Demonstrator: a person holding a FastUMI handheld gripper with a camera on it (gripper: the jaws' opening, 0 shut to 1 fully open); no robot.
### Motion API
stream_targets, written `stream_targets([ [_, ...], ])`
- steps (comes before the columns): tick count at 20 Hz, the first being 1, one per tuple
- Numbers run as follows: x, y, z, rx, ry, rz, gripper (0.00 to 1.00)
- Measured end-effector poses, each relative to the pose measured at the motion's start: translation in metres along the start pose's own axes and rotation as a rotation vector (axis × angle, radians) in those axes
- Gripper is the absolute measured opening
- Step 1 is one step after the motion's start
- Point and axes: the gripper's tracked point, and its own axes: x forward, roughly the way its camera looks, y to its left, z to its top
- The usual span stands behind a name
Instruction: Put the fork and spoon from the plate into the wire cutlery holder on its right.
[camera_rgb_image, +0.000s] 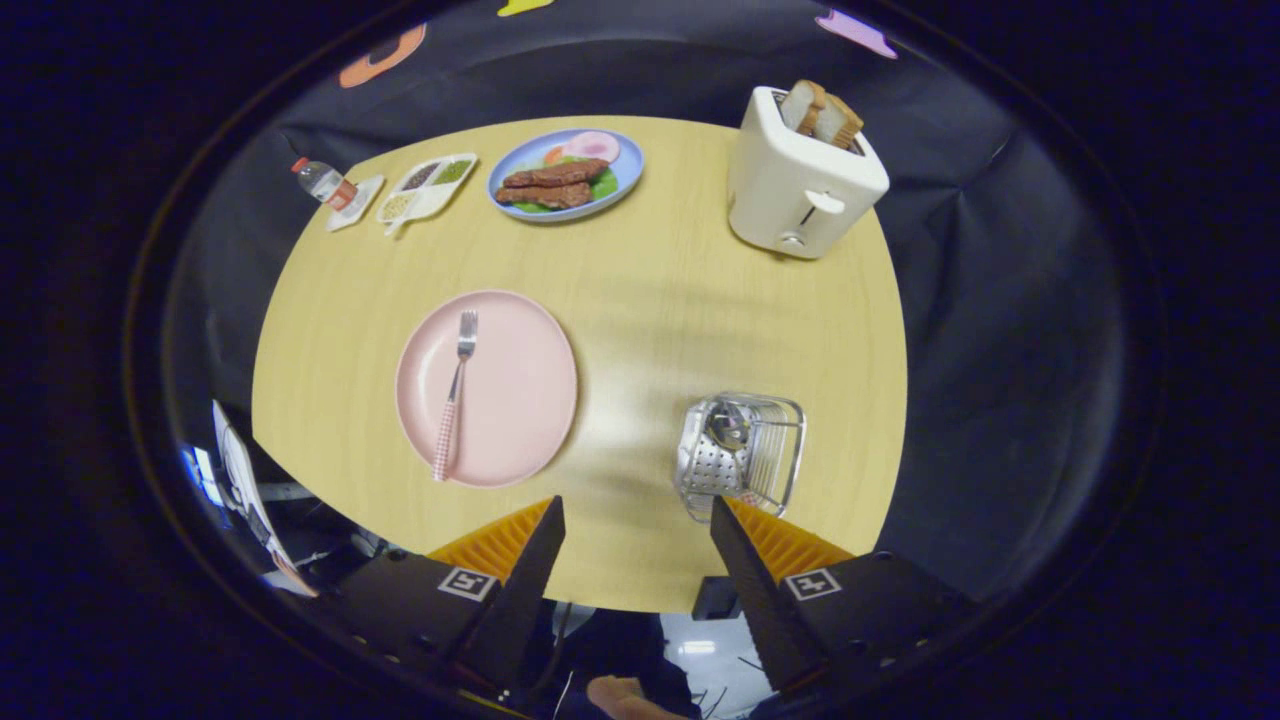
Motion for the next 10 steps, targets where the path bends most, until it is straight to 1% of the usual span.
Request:
stream_targets([
  [2, -0.001, 0.017, 0.006, 0.002, -0.049, 0.004, 0.91],
  [7, 0.01, 0.067, 0.012, -0.012, -0.159, 0.03, 0.92],
  [10, 0.022, 0.096, 0.016, -0.03, -0.236, 0.028, 0.92],
])
